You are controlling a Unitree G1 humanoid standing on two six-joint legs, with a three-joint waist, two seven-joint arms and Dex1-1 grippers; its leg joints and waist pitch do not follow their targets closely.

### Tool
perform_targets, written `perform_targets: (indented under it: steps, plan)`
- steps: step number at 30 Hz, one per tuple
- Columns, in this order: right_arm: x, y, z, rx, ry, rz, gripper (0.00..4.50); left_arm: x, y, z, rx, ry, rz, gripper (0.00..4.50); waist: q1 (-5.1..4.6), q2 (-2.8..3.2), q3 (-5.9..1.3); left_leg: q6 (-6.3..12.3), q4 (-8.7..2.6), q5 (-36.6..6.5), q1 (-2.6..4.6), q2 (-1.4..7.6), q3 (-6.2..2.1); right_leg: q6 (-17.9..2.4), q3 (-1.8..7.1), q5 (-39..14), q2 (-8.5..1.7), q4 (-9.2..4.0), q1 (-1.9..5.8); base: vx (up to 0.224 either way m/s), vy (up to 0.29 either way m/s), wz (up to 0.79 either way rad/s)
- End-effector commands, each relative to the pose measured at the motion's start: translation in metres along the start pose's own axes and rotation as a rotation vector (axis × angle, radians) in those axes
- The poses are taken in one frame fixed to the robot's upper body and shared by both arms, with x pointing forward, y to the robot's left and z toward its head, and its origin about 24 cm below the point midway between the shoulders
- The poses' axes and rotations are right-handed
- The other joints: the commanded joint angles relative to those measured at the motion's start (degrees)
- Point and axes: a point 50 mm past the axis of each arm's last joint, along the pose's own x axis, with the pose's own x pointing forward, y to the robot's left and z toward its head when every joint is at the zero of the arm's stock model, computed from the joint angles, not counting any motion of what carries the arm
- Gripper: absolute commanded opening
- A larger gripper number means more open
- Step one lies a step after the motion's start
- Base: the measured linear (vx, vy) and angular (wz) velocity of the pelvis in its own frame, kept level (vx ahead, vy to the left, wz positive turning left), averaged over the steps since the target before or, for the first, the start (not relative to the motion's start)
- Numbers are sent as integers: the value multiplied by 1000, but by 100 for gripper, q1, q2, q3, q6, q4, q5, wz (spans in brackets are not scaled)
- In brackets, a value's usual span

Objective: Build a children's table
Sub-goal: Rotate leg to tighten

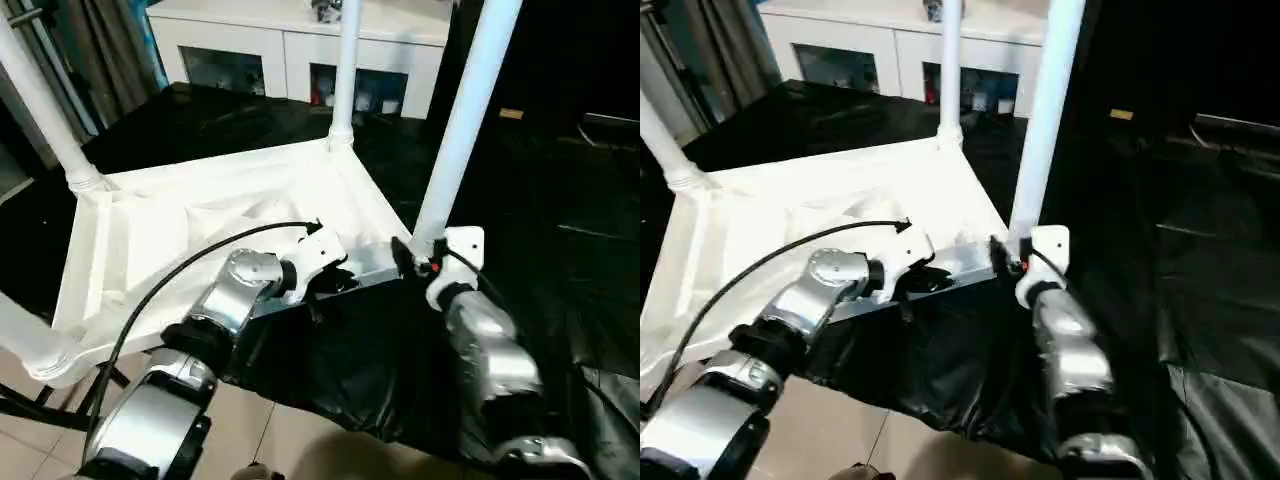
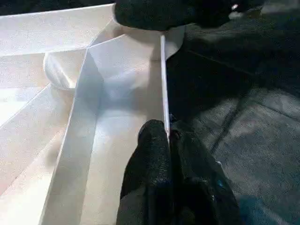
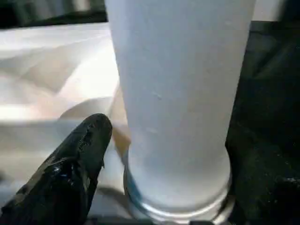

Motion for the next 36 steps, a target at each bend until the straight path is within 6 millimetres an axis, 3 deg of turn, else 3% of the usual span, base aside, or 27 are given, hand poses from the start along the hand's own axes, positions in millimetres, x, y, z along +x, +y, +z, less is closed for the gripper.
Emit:
perform_targets:
  steps: [1, 7, 9, 11, 16, 22, 36]
  plan:
    - [3, 13, 11, -38, -28, 178, 389, 4, -10, 7, 48, -59, -96, 0, 12, -81, -347, 410, -401, -995, 88, 413, -223, -1298, 357, -462, -516, -403, 274, 0, 0, 0]
    - [-15, 0, 17, -92, 19, 395, 389, -13, -9, -1, 48, -53, -174, 0, 44, -66, -345, 500, -387, -1009, 107, 455, -210, -1410, 340, -563, -498, -395, 250, 0, 0, 0]
    - [-23, -5, 19, -114, 51, 491, 356, -20, -8, -5, 51, -42, -205, 0, 74, -67, -342, 503, -380, -1070, 107, 452, -205, -1452, 334, -581, -489, -393, 261, 0, 0, 0]
    - [-29, -8, 21, -129, 93, 589, 351, -28, -6, -9, 56, -28, -230, 0, 93, -70, -341, 481, -386, -1068, 108, 461, -205, -1446, 340, -620, -496, -390, 249, 0, 0, 0]
    - [-37, -10, 19, -146, 176, 702, 307, -36, -4, -12, 63, -5, -261, 0, 122, -96, -353, 476, -373, -1000, 107, 458, -210, -1486, 330, -622, -502, -375, 258, 0, 0, 0]
    - [-41, -10, 16, -150, 231, 778, 250, -43, -2, -13, 60, 2, -287, 0, 132, -91, -349, 470, -376, -995, 113, 465, -209, -1535, 330, -587, -502, -369, 248, 0, 0, 0]
    - [-45, 3, 6, -88, 218, 784, 204, -39, -1, -13, 19, -21, -251, 0, 152, -82, -357, 412, -374, -1017, 136, 476, -208, -1551, 340, -544, -504, -361, 241, 0, 0, 0]
